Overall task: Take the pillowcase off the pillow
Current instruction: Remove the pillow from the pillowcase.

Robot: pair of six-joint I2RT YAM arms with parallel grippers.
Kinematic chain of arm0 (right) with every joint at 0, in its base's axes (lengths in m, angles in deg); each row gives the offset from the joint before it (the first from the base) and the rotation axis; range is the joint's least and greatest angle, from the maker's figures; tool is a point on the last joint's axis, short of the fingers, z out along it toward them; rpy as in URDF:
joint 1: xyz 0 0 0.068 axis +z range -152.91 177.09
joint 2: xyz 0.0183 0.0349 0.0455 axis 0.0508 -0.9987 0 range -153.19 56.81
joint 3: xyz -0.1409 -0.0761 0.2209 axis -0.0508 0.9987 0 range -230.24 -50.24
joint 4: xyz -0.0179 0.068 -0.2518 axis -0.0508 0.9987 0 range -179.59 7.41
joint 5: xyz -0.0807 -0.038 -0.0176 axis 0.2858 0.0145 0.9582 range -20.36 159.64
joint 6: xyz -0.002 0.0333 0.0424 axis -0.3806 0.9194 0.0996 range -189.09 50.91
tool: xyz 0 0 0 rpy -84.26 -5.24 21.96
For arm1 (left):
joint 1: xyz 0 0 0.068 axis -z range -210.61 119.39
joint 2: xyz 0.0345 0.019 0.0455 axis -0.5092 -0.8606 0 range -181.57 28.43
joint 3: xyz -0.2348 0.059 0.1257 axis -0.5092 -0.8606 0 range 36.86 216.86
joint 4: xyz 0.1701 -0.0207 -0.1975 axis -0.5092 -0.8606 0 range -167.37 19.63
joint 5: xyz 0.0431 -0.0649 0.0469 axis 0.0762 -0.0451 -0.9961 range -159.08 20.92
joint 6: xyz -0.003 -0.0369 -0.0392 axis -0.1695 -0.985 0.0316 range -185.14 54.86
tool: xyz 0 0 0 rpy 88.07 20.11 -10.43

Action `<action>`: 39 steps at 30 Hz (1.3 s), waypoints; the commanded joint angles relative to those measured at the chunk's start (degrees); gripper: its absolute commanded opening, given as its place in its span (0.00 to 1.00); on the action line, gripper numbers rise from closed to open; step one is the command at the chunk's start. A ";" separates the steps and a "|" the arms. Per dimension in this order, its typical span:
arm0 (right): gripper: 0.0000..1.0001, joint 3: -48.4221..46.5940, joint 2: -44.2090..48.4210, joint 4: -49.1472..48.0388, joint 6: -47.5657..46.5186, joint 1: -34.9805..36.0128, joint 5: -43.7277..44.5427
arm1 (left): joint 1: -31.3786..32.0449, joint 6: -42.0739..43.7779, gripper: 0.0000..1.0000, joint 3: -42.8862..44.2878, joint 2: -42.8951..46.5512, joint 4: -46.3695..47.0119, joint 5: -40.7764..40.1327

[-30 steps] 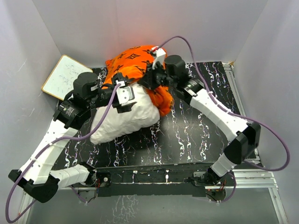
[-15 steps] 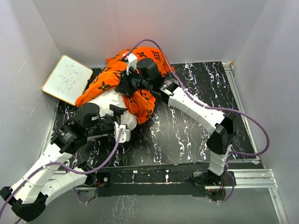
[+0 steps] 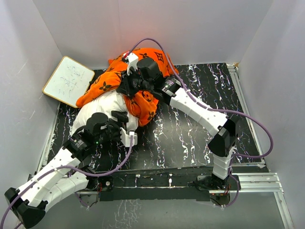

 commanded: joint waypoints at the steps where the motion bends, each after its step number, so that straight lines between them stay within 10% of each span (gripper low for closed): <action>1: 0.08 -5.74 2.47 -9.65 -1.45 -0.09 2.68 | -0.09 2.33 0.49 -3.62 -0.85 7.77 -11.72; 5: 0.08 -4.73 3.14 -8.38 -3.53 -1.44 4.63 | -0.14 5.33 0.00 -3.32 -0.79 14.65 -16.36; 39: 0.09 36.70 30.45 -14.00 -3.18 -26.86 7.16 | -1.25 14.52 0.00 59.76 -27.47 26.90 -24.98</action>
